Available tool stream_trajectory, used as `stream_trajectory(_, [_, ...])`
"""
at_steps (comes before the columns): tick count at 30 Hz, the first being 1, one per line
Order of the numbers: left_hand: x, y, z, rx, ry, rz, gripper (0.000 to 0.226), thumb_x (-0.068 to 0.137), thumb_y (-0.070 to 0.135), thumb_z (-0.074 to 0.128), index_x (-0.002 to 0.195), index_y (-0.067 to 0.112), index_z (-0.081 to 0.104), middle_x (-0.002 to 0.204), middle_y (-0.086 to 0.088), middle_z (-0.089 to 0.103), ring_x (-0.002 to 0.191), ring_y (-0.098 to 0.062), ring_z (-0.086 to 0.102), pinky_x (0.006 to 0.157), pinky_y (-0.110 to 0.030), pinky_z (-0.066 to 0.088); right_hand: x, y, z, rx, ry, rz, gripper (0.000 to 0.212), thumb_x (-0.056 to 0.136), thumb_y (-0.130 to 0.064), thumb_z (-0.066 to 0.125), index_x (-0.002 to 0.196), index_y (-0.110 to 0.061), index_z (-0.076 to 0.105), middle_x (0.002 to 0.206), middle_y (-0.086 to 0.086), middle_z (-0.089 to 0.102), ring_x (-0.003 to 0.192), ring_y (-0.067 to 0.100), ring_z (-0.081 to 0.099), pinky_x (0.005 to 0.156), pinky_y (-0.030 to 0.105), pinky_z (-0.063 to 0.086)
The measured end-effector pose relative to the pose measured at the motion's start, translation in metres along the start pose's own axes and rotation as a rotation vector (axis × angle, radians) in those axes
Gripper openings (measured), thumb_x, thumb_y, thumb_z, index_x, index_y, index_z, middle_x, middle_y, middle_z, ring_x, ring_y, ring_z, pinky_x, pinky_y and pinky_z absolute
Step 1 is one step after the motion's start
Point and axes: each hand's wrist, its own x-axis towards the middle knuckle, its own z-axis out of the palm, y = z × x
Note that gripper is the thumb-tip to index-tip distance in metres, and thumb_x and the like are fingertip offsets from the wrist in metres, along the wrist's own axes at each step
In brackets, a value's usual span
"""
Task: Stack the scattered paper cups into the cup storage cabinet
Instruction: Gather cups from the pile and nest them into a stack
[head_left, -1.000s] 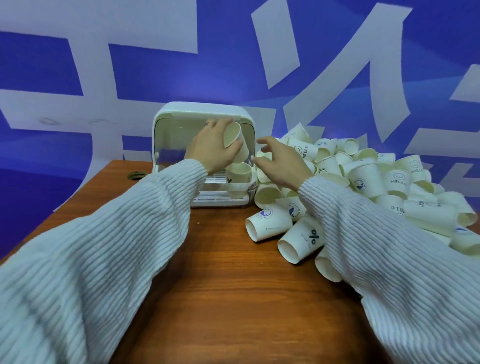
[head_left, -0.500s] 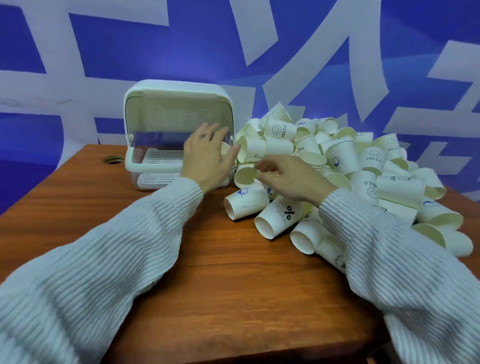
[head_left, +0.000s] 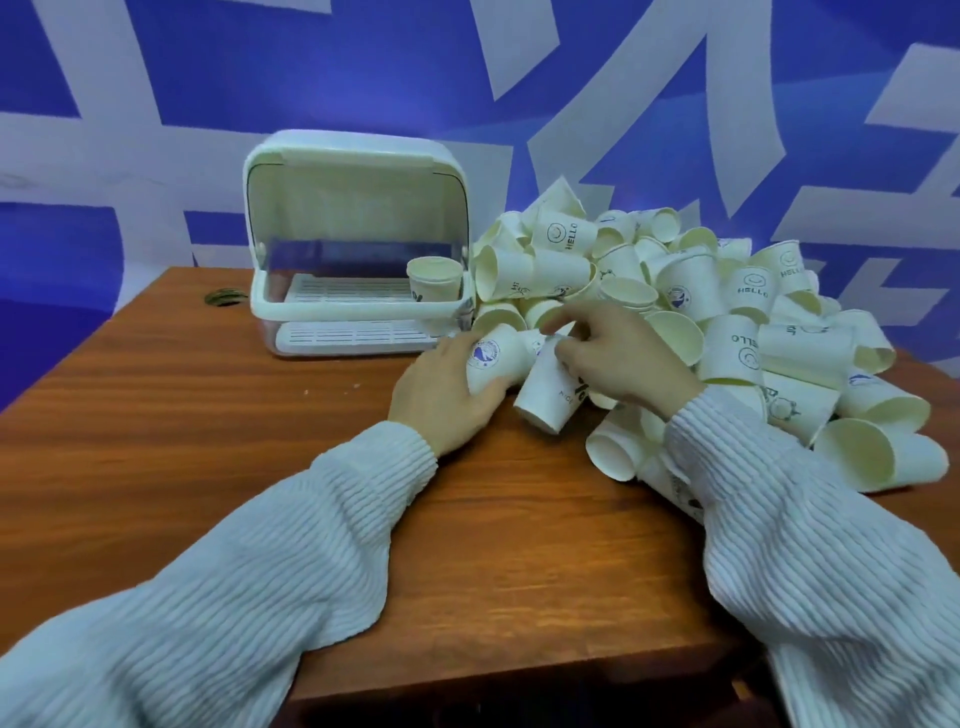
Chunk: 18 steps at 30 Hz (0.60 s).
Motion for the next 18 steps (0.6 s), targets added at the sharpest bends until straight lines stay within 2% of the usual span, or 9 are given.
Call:
stream_trajectory(3, [-0.001, 0.002, -0.012, -0.277, 0.258, -0.147, 0.049, 0.09, 0.046, 0.068, 0.133, 0.026, 0.055, 0.118, 0.01, 0.062, 0.101, -0.012, 0.058, 0.084, -0.03, 0.042, 0.008, -0.01, -0.003, 0.238, 0.188, -0.047, 0.027, 0.086, -0.021, 0.055, 0.104, -0.032, 0.072, 0.08, -0.005, 0.063, 0.075, 0.013, 0.06, 0.071, 0.035, 0.051])
stream_trajectory(5, [0.0, 0.001, -0.021, -0.433, 0.409, -0.165, 0.05, 0.088, 0.045, 0.068, 0.133, 0.026, 0.054, 0.121, 0.009, 0.062, 0.103, -0.011, 0.059, 0.084, -0.027, 0.045, 0.017, -0.019, -0.002, 0.393, 0.298, -0.08, 0.03, 0.087, -0.016, 0.056, 0.108, -0.031, 0.071, 0.076, -0.009, 0.06, 0.067, 0.008, 0.055, 0.067, 0.031, 0.048])
stream_trajectory(7, [0.003, -0.004, -0.027, -0.52, 0.494, -0.183, 0.055, 0.089, 0.045, 0.067, 0.137, 0.025, 0.051, 0.125, 0.006, 0.061, 0.107, -0.013, 0.06, 0.084, -0.021, 0.048, 0.03, -0.031, 0.0, 0.479, 0.361, -0.118, 0.034, 0.089, -0.014, 0.061, 0.118, -0.029, 0.068, 0.076, -0.01, 0.062, 0.068, 0.008, 0.057, 0.07, 0.031, 0.051])
stream_trajectory(8, [0.005, -0.007, -0.029, -0.538, 0.513, -0.203, 0.056, 0.089, 0.047, 0.066, 0.139, 0.025, 0.05, 0.126, 0.005, 0.061, 0.11, -0.014, 0.06, 0.087, -0.023, 0.051, 0.038, -0.038, 0.003, 0.494, 0.378, -0.14, 0.035, 0.09, -0.016, 0.063, 0.122, -0.028, 0.067, 0.078, -0.011, 0.064, 0.072, 0.008, 0.061, 0.073, 0.03, 0.053])
stream_trajectory(10, [0.009, -0.014, -0.031, -0.552, 0.539, -0.242, 0.061, 0.088, 0.055, 0.062, 0.141, 0.029, 0.046, 0.13, 0.006, 0.059, 0.116, -0.016, 0.058, 0.097, -0.039, 0.053, 0.059, -0.051, 0.01, 0.454, 0.42, -0.18, 0.031, 0.09, -0.023, 0.065, 0.12, -0.028, 0.07, 0.09, -0.012, 0.072, 0.085, 0.006, 0.068, 0.08, 0.03, 0.056])
stream_trajectory(12, [0.011, -0.018, -0.033, -0.559, 0.565, -0.264, 0.064, 0.088, 0.057, 0.06, 0.143, 0.029, 0.045, 0.133, 0.006, 0.059, 0.12, -0.016, 0.057, 0.102, -0.043, 0.051, 0.08, -0.062, 0.019, 0.387, 0.466, -0.244, 0.021, 0.092, -0.027, 0.064, 0.111, -0.026, 0.074, 0.099, -0.013, 0.074, 0.092, 0.006, 0.069, 0.086, 0.036, 0.057])
stream_trajectory(14, [0.012, -0.019, -0.034, -0.572, 0.578, -0.264, 0.063, 0.09, 0.052, 0.062, 0.144, 0.027, 0.044, 0.134, 0.005, 0.059, 0.12, -0.015, 0.058, 0.099, -0.035, 0.051, 0.097, -0.072, 0.03, 0.344, 0.453, -0.289, 0.015, 0.094, -0.027, 0.063, 0.106, -0.025, 0.072, 0.101, -0.014, 0.074, 0.091, 0.008, 0.068, 0.085, 0.039, 0.056])
stream_trajectory(16, [0.012, -0.02, -0.035, -0.579, 0.58, -0.261, 0.059, 0.094, 0.044, 0.065, 0.145, 0.025, 0.043, 0.134, 0.004, 0.059, 0.119, -0.013, 0.058, 0.091, -0.02, 0.047, 0.108, -0.078, 0.041, 0.275, 0.413, -0.309, 0.014, 0.096, -0.025, 0.062, 0.107, -0.024, 0.07, 0.102, -0.012, 0.075, 0.094, 0.011, 0.068, 0.087, 0.039, 0.054])
stream_trajectory(18, [0.014, -0.022, -0.034, -0.587, 0.583, -0.263, 0.057, 0.096, 0.04, 0.067, 0.146, 0.025, 0.043, 0.134, 0.004, 0.059, 0.117, -0.011, 0.059, 0.087, -0.014, 0.045, 0.117, -0.079, 0.051, 0.184, 0.369, -0.323, 0.016, 0.098, -0.024, 0.06, 0.111, -0.022, 0.07, 0.104, -0.007, 0.075, 0.098, 0.016, 0.067, 0.088, 0.037, 0.052])
